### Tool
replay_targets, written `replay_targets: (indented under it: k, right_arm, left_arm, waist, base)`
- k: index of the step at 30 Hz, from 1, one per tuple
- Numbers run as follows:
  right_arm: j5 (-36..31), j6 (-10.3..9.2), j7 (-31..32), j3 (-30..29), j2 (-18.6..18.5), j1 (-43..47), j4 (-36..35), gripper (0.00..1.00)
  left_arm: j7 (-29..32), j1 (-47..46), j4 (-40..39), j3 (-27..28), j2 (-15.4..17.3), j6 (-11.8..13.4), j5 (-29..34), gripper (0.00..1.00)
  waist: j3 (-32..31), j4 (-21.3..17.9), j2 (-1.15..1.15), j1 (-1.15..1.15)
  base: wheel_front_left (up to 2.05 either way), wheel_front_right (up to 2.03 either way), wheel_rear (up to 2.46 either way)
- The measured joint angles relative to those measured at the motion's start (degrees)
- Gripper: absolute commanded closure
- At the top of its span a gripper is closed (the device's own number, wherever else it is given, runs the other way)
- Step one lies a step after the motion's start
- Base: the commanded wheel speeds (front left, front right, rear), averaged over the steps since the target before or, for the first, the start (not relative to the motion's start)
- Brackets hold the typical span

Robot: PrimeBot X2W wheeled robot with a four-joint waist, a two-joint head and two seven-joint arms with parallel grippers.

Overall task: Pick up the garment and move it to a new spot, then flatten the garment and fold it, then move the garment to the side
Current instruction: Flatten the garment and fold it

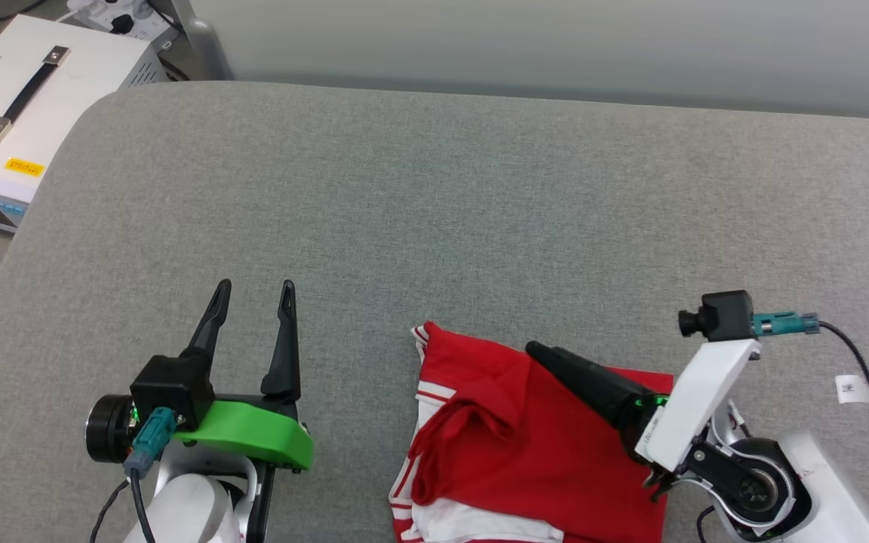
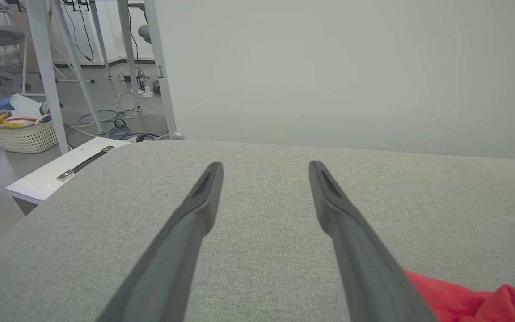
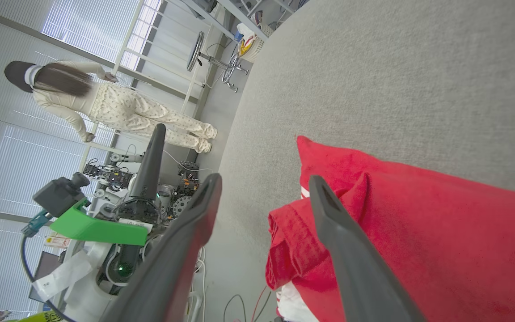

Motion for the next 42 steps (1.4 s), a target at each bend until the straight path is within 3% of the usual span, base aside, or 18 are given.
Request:
replay_targets:
  k: [6,10,18,24,31,42]
  right_arm:
    - [-10.9,0.00,-10.5,-2.5,-4.7,0.7,-3.5,0.00]
    - [-21.4,0.00,-17.8,-7.9,-6.5,3.0,-2.8,0.00]
    - [-39.7,0.00,-27.7,-19.6,-3.6,7.8,-3.7,0.00]
    - [-51.3,0.00,-33.0,-22.6,-1.3,10.7,-6.9,0.00]
    - [-55.7,0.00,-34.0,-21.8,1.3,15.9,-8.2,0.00]
    - [-57.1,0.00,-33.3,-21.6,1.8,17.7,-10.1,0.00]
  left_arm:
    - [0.0,0.4,-0.1,0.3,0.6,0.1,0.0,0.00]
    - [0.1,1.1,-0.1,0.5,1.0,0.2,0.0,0.00]
    - [0.5,2.1,-0.2,0.7,1.9,1.2,0.0,0.00]
    - [0.5,2.5,0.1,0.7,2.2,1.6,0.7,0.00]
    - [0.4,5.0,0.9,0.6,2.3,2.1,0.7,0.00]
    - [0.2,7.2,1.0,0.8,2.2,2.2,0.7,0.00]
  waist:
    - [-1.5,-1.5,0.00,0.00]
    - [-2.6,-2.7,0.00,0.00]
    - [-4.2,-5.6,0.00,0.00]
    - [-5.4,-7.1,0.00,0.00]
    - [-7.6,-7.9,0.00,0.00]
    - [-8.4,-8.1,0.00,0.00]
  base:
    - [0.00,0.00,0.00]
    - [0.00,0.00,0.00]
    - [0.00,0.00,0.00]
    - [0.00,0.00,0.00]
    - [0.00,0.00,0.00]
    - [0.00,0.00,0.00]
